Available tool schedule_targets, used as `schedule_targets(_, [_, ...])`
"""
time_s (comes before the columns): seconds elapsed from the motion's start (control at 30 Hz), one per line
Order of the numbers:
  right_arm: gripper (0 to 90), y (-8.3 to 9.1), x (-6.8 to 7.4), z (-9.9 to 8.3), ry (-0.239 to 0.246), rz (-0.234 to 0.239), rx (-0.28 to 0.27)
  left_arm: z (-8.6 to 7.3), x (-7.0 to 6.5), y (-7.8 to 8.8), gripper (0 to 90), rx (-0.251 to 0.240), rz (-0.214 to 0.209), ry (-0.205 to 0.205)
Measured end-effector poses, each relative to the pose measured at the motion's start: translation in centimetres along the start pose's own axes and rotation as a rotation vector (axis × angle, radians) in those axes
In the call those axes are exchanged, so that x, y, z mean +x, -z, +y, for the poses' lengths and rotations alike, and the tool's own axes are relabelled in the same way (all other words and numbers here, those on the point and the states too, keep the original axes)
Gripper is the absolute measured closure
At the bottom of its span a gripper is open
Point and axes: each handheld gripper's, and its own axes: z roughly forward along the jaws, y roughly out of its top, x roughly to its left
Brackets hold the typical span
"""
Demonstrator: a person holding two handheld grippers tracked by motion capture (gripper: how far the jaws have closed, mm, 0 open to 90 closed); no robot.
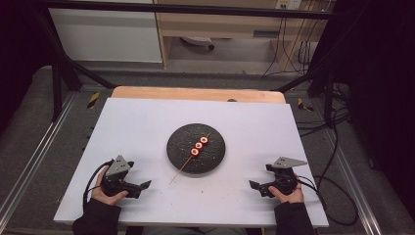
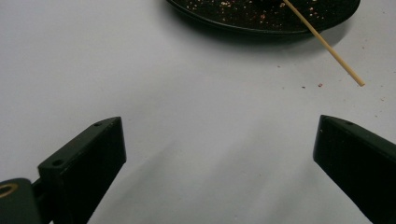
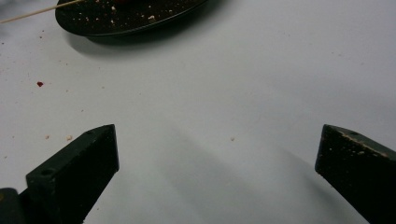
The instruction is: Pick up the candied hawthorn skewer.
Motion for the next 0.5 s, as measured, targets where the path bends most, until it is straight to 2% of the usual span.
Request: schedule_targets(0.5, [0.6, -0.02, 0.02, 0.01, 0.007, -0.014, -0.002, 0.5, -0.8, -0.23, 2.2, 0.01, -0.005, -0.01])
